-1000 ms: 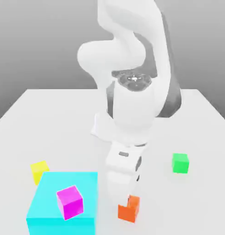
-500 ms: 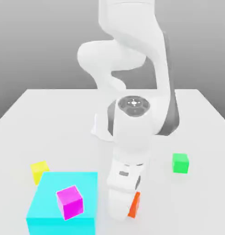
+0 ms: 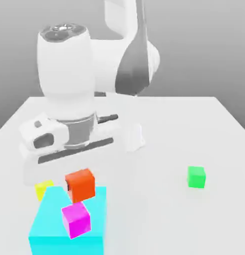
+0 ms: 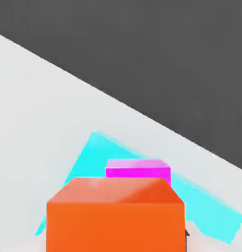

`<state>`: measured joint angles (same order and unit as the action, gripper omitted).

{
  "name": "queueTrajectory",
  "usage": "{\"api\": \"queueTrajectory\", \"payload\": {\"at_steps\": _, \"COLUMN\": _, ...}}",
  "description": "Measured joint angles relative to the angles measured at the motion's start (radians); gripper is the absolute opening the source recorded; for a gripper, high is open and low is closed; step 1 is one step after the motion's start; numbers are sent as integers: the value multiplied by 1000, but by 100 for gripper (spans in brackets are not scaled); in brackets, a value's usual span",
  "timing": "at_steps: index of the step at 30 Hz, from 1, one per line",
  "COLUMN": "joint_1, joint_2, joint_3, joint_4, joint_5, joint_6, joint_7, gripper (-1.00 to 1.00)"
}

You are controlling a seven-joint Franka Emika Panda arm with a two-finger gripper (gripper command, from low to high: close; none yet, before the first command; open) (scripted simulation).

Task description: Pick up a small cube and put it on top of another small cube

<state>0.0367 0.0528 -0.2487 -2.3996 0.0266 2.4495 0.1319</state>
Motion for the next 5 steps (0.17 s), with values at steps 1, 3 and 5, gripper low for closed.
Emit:
{"api": "queueTrajectory", "payload": {"at_steps": 1, "joint_1": 4, "joint_2": 31, "joint_3": 5, "joint_4": -6, "joint_5": 13, "joint_6": 36, "joint_7": -5, "gripper": -100}}
{"api": "queueTrajectory", "payload": {"at_steps": 3, "joint_1": 4, "joint_2": 60, "joint_3": 9, "joint_4": -12, "joint_5": 24, "joint_6": 70, "joint_7": -11, "gripper": 100}}
{"api": "queueTrajectory", "payload": {"at_steps": 5, "joint_1": 4, "joint_2": 60, "joint_3": 9, "joint_4": -12, "joint_5": 24, "joint_6": 70, "joint_7": -11, "gripper": 100}}
